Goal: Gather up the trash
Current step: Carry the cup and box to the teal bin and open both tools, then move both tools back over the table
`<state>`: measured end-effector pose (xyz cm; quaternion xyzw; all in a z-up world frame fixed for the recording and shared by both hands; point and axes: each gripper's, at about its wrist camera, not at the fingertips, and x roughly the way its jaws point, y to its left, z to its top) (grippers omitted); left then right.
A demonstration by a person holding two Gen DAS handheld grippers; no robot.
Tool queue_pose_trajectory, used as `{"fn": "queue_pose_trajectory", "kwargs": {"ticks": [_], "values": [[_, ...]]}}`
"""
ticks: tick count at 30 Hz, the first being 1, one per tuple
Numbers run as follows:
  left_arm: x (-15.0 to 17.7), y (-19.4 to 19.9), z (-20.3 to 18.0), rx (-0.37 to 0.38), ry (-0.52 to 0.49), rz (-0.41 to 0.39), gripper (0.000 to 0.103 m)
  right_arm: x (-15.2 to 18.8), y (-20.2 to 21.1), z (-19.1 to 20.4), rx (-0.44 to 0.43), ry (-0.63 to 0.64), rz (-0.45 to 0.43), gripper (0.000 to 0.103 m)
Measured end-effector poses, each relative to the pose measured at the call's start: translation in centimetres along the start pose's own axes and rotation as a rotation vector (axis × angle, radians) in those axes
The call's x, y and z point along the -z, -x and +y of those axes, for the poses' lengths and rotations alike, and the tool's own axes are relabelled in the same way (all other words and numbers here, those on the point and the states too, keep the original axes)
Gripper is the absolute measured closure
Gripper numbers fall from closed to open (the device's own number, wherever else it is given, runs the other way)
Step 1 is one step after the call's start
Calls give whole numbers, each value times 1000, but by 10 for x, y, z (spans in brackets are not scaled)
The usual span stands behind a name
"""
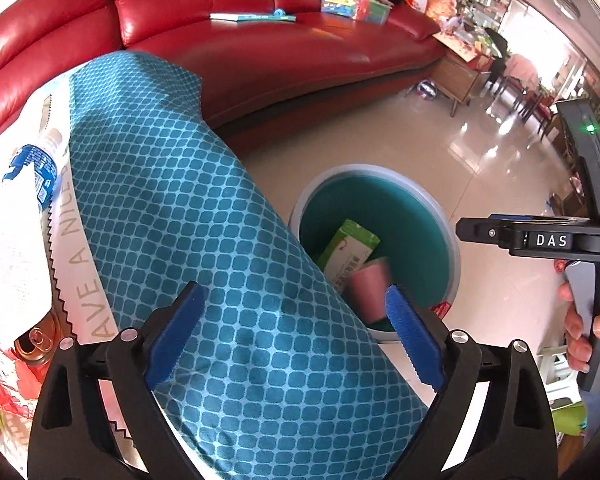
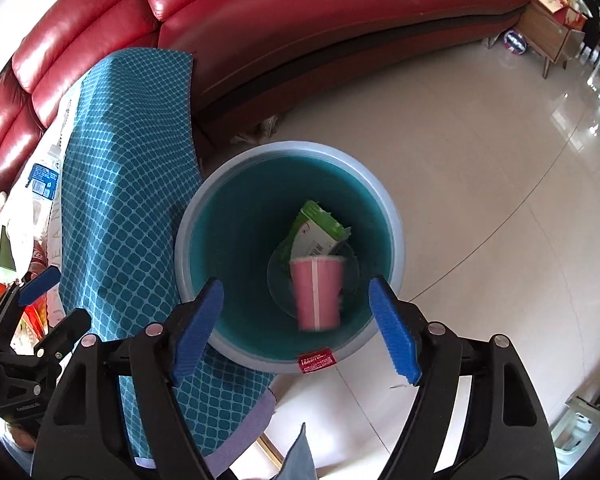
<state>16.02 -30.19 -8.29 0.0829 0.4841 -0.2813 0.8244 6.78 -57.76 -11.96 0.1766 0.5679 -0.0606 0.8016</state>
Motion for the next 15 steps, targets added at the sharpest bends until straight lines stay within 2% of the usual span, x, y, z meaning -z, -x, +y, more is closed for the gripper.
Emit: {"fn": "queue_pose_trajectory", "kwargs": {"ticks": [6, 15], "values": [[1, 12, 5, 11, 5, -21, 6, -1, 8, 7, 13, 15, 3, 24], [12, 43, 27, -2, 42, -57, 4, 7, 26, 39, 28, 84, -3, 22]]}}
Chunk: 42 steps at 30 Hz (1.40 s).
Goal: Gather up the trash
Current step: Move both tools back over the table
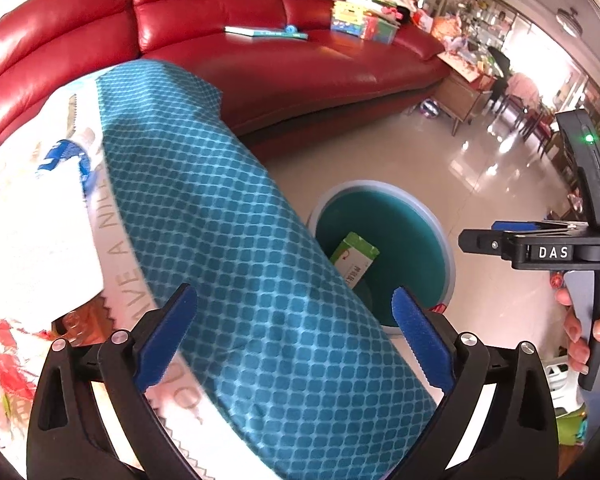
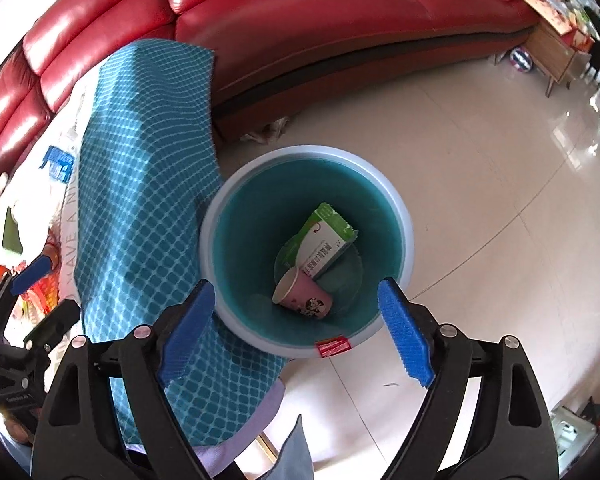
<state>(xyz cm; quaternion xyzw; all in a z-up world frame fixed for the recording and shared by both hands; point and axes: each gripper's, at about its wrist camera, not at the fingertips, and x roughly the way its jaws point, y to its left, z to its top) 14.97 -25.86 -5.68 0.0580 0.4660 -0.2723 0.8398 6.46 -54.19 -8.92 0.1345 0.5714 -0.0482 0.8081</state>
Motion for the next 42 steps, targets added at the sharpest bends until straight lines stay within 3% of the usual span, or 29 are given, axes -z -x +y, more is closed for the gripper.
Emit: {"fn": "queue_pose_trajectory", "kwargs": {"ticks": [11, 19, 26, 35, 42], "values": [[24, 62, 67, -63, 97, -64, 4, 0, 17, 86, -4, 138, -18, 20], [45, 105, 142, -150, 167, -90, 4, -3, 18, 178, -37, 276, 8, 20], [65, 137, 221, -203, 277, -106, 4, -15, 16, 256, -11, 398, 9, 20], [62, 148, 295, -258, 358, -117, 4, -69, -8, 340, -11, 438, 11, 20], [49, 136, 337, -272, 392, -105, 4, -127, -57, 388, 15, 408, 46, 20]]}}
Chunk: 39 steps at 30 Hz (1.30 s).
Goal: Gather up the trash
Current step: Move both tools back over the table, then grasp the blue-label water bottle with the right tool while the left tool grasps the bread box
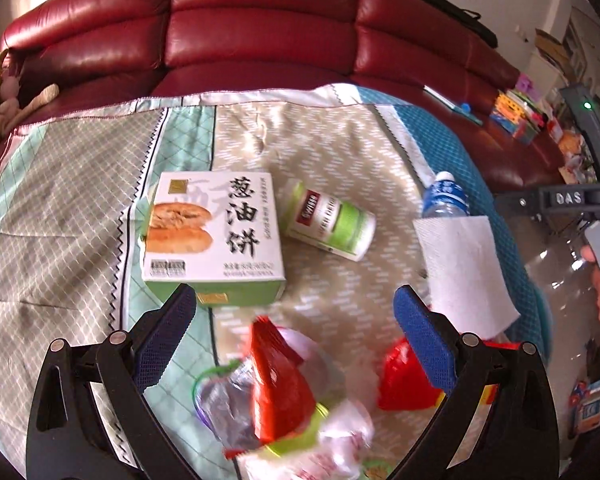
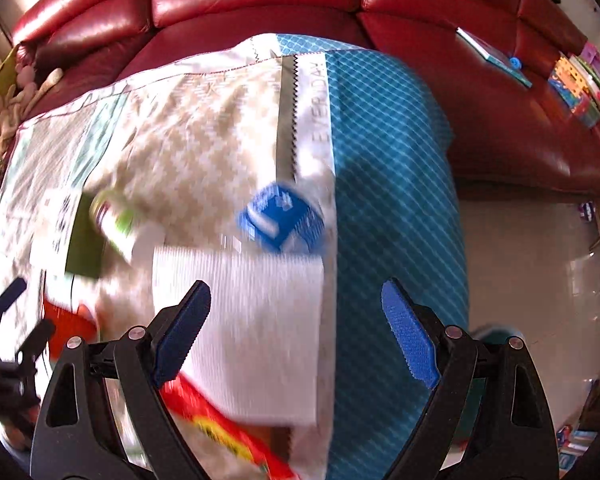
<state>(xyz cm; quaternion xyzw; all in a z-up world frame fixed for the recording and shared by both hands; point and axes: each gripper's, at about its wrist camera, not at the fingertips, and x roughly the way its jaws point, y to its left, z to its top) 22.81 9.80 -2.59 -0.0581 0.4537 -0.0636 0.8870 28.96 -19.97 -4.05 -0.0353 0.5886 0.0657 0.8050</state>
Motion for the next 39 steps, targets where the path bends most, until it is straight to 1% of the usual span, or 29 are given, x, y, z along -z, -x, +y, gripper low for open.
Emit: {"fn": "queue_pose_trajectory", "kwargs": {"ticks": [3, 5, 8, 10, 12, 13, 14, 16, 17, 19, 23, 26, 28, 31, 33, 35, 36, 37, 38, 39], "values": [[-9, -9, 12, -9, 12, 2, 4, -22, -28, 1, -7, -38, 36, 20], [-12, -15, 21, -10, 26, 9, 4, -26, -42, 0, -25, -60, 74, 20], [-14, -24, 32, -7, 35, 24, 4, -21, -58, 5, -47, -61, 121, 20], [-14, -27, 35, -11, 31, 23, 4, -16, -67, 10, -47, -45, 142, 20], [-14, -30, 37, -11, 33, 22, 4, -14, -72, 14, -72, -44, 143, 20], [-14, -30, 39, -11, 35, 21, 4, -12, -74, 16, -71, -43, 144, 20], [-14, -30, 40, -10, 36, 20, 4, -11, -75, 19, -76, -38, 148, 21], [-13, -26, 43, -10, 36, 9, 4, -9, -79, 27, -90, -21, 170, 29], [-12, -23, 47, -13, 35, 2, 4, -9, -79, 32, -85, -7, 167, 30], [-10, -19, 56, -22, 35, -4, 4, -8, -73, 46, -64, 50, 127, 36], [-2, -11, 80, -46, 27, -7, 4, -5, -59, 74, -76, 127, 98, 37], [4, -10, 95, -40, 18, 2, 4, -5, -44, 90, -73, 173, 59, 37], [7, -13, 101, -14, 10, 6, 4, -8, -35, 95, -85, 184, 39, 37], [5, -21, 105, 58, 13, 20, 4, -12, -19, 104, -94, 201, 10, 37], [3, -25, 101, 106, 1, 18, 5, -12, -11, 106, -108, 207, -2, 37], [1, -29, 91, 141, -28, 18, 17, -10, -5, 110, -119, 217, -3, 37], [1, -32, 86, 157, -42, 27, 31, -7, -3, 110, -131, 221, 6, 37], [2, -34, 80, 174, -54, 36, 41, -2, -2, 110, -139, 222, 13, 37], [4, -34, 75, 179, -64, 37, 46, 2, -3, 111, -145, 225, 20, 37], [6, -35, 69, 193, -74, 42, 63, 8, -2, 110, -150, 227, 26, 37]]}}
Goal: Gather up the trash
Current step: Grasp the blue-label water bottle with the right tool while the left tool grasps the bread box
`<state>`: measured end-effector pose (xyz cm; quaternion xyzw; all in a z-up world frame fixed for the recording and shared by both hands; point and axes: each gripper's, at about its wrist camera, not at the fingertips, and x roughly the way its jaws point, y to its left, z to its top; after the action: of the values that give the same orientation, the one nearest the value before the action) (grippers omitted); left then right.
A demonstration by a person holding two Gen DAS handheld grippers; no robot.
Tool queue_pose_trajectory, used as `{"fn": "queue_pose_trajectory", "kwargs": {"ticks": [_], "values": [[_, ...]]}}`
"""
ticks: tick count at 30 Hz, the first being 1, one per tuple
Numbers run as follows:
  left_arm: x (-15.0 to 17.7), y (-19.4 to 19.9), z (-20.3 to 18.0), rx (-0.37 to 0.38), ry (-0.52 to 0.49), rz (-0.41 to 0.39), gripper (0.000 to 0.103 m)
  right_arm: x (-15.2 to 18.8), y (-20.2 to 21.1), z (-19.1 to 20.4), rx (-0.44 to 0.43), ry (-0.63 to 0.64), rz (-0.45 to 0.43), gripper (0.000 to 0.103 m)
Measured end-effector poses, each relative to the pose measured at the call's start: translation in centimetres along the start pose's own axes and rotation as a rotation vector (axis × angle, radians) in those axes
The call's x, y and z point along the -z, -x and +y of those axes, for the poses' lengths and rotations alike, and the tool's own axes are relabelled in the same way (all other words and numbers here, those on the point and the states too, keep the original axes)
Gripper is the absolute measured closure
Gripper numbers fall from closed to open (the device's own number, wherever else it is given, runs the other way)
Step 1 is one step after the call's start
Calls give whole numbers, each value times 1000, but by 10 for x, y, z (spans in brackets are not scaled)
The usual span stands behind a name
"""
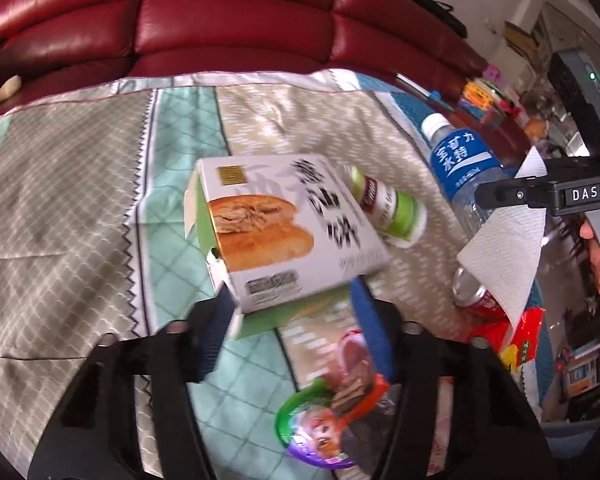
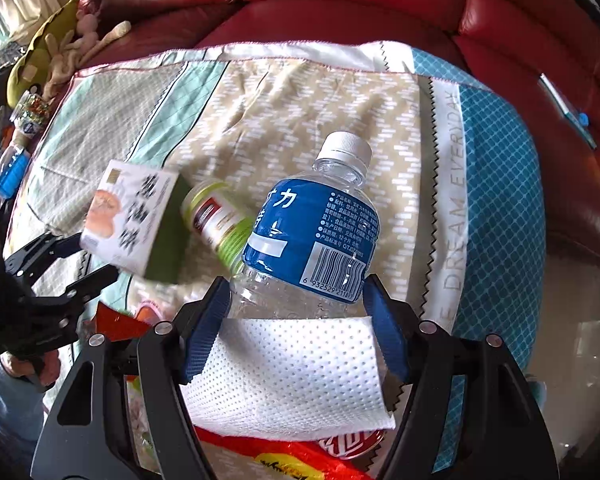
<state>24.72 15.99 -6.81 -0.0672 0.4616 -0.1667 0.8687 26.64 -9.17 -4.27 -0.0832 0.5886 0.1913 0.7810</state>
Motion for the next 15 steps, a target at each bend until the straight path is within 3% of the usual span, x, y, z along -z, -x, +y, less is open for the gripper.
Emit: {"fn": "queue_pose_trajectory", "kwargs": {"ticks": [1, 5, 9, 12, 15], "values": [[2, -2, -5, 23, -1, 14, 75, 4, 0, 0, -6, 2, 7, 37], [13, -7, -25, 38, -49, 33, 83, 15, -2, -3, -27, 3, 29, 41], [12, -6, -26, 18, -29, 23, 83, 17, -5, -10, -16, 6, 39, 42], [8, -13, -24, -9, -10, 36, 68, 17, -9, -15, -25, -4, 48, 42], [6, -21, -23, 1, 16, 40, 67, 19, -13, -21, -30, -20, 58, 42]]}}
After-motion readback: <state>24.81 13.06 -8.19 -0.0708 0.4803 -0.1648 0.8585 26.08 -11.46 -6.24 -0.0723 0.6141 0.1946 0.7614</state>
